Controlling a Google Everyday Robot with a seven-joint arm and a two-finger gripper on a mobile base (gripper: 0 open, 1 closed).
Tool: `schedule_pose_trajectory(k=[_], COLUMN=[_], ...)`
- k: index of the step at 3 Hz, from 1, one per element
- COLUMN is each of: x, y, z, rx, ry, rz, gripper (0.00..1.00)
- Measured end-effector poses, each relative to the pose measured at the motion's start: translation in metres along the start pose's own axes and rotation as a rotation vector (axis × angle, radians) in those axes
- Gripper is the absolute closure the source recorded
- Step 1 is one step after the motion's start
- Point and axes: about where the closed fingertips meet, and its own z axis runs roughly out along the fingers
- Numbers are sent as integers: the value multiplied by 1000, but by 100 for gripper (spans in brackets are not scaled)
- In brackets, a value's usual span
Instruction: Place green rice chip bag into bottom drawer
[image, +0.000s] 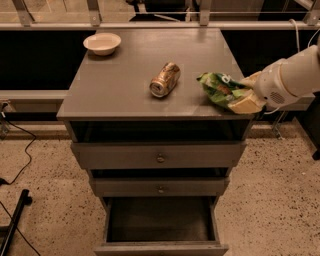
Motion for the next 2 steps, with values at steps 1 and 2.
schedule_pose_trajectory(k=[1,2], x=[-13,-16], y=[36,65], z=[-42,-73], rx=[-63,-107], ry=[-150,-247], rz=[-73,-198], gripper=[100,100])
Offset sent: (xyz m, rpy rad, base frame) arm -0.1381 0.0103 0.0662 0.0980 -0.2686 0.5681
